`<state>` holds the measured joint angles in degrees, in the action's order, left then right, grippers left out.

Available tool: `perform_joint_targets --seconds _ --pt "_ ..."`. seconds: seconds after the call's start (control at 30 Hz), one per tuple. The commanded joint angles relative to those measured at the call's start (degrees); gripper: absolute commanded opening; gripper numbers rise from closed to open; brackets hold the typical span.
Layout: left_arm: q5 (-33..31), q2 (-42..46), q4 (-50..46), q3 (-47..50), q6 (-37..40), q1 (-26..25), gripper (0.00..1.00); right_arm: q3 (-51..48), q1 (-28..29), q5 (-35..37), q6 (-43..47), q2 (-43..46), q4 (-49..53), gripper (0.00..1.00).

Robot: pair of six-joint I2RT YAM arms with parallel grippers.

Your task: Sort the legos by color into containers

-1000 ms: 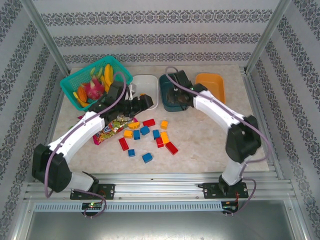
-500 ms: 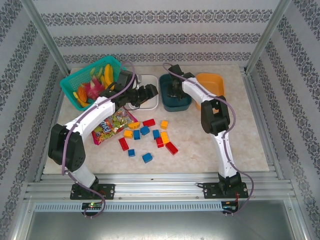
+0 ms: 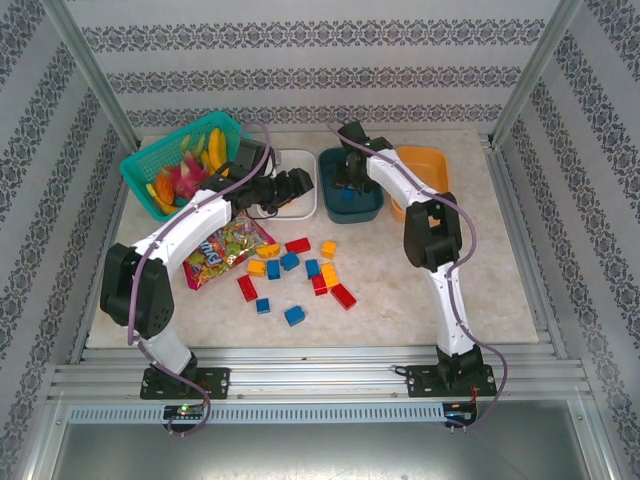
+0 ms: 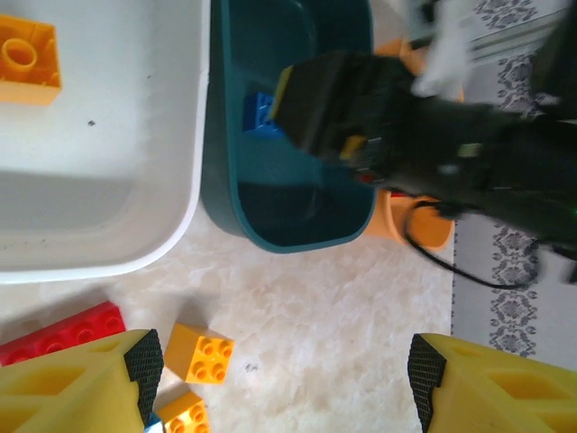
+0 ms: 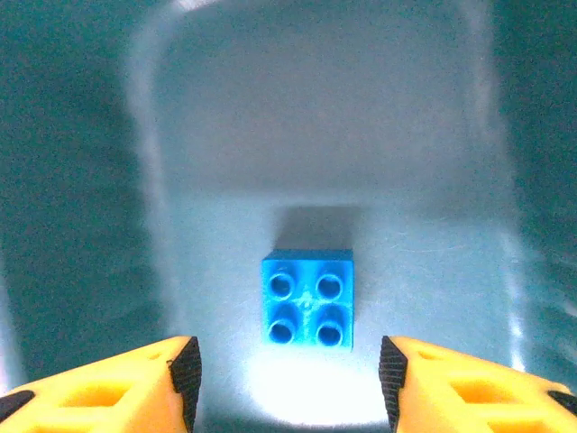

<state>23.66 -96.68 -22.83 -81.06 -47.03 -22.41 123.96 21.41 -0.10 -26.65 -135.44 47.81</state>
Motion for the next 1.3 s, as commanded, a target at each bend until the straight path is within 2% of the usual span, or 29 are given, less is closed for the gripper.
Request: perform_joint_targets --seconds 0.0,0.1,0.2,0.4,0.5,0.63,0.7,0.8,0.97,1.27 --pt "-2.1 3.3 -5.3 -1.0 2.6 0.4 0.75 -2.1 1.5 0.4 1.8 12.5 -2.3 0.56" --pt "-4.4 6.2 -9.3 0.6 2.6 0.4 0.74 -11.2 3.4 0.0 2.6 22.4 -8.1 0.56" --pt "-7.2 9.3 -13.6 3.2 2.9 0.4 0.73 -25.0 5.6 -2.4 2.8 33.5 -16.8 0.56" --pt "-13.6 13.2 -21.0 9.1 8.2 0.4 0.72 -50.9 10.8 -12.0 1.5 52.5 -28.9 0.57" --pt "-13.8 10.9 -21.9 8.9 17.5 0.4 0.69 -61.5 13.0 -16.7 -1.8 58.8 -32.0 0.58" --pt "-13.3 2.5 -27.4 3.1 34.6 0.4 0.63 -72.2 14.5 -17.6 -5.7 64.4 -35.0 0.58" --pt "-15.0 -2.1 -30.2 0.5 40.4 0.4 0.61 -74.2 14.6 -17.5 -6.1 65.8 -35.2 0.58" --pt "-17.2 -6.0 -31.0 -1.0 44.8 0.4 0.60 -74.6 14.3 -18.0 -5.4 65.9 -34.5 0.60" --pt "-16.4 -10.8 -30.3 -2.5 47.9 0.4 0.55 -74.1 14.0 -21.0 -5.3 65.0 -34.4 0.60" --pt "-16.2 -14.9 -29.3 -3.2 50.2 0.0 0.55 -74.7 13.4 -22.0 -6.8 64.7 -35.2 0.61"
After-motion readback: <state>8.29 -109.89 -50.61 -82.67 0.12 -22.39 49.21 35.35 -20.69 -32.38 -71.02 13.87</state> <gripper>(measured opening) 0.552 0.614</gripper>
